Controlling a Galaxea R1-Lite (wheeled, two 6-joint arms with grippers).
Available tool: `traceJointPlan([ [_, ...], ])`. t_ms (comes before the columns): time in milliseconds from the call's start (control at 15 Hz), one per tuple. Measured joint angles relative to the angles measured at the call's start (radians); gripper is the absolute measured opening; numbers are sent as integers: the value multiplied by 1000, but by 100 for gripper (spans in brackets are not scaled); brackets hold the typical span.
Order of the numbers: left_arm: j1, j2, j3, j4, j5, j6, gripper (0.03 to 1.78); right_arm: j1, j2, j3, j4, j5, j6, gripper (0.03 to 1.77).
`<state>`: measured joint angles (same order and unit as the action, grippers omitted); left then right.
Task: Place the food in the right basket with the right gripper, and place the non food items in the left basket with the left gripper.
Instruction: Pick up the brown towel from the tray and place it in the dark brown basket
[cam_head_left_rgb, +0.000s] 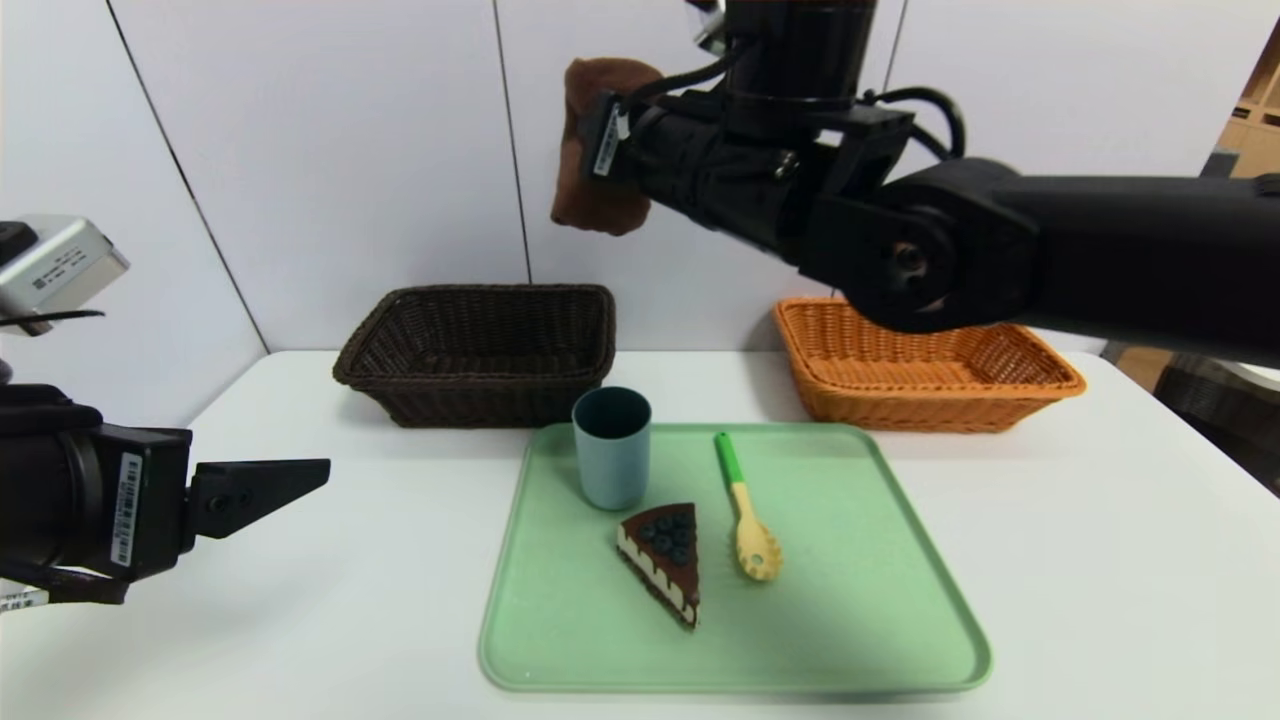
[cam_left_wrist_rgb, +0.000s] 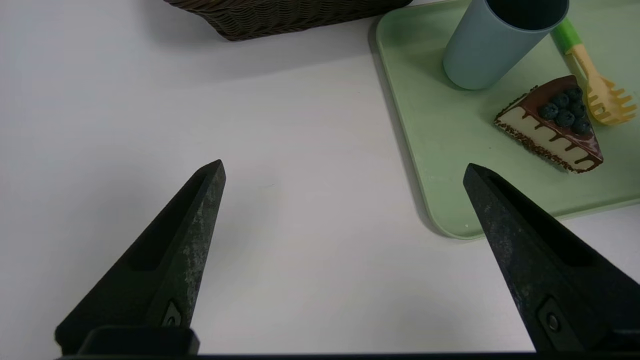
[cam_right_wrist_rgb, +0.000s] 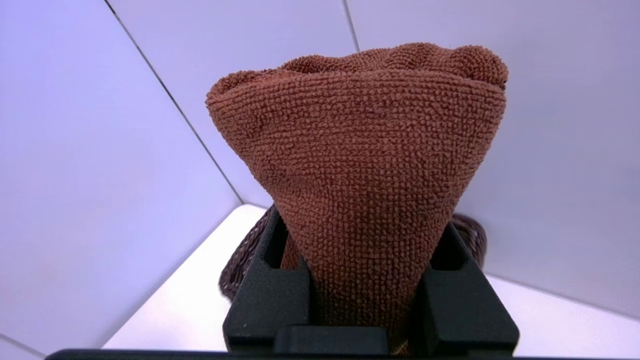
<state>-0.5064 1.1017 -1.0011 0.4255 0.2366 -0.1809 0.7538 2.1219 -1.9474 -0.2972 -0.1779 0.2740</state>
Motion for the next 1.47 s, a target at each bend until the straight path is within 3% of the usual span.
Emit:
traceJointPlan([
  [267,0,-14,19,6,0,0,169,5,164,-8,-233,6,-88,49],
  [800,2,-43,75,-3,2,3,169,-11,311,-11,-260,30,-101,49],
  [1067,2,-44,77,-3,2,3,169,-23,324,-11,-264,49,-101,96],
  [1467,0,-44,83,-4,-4,4,169,-37,295,-11,-254,74,-103,136],
])
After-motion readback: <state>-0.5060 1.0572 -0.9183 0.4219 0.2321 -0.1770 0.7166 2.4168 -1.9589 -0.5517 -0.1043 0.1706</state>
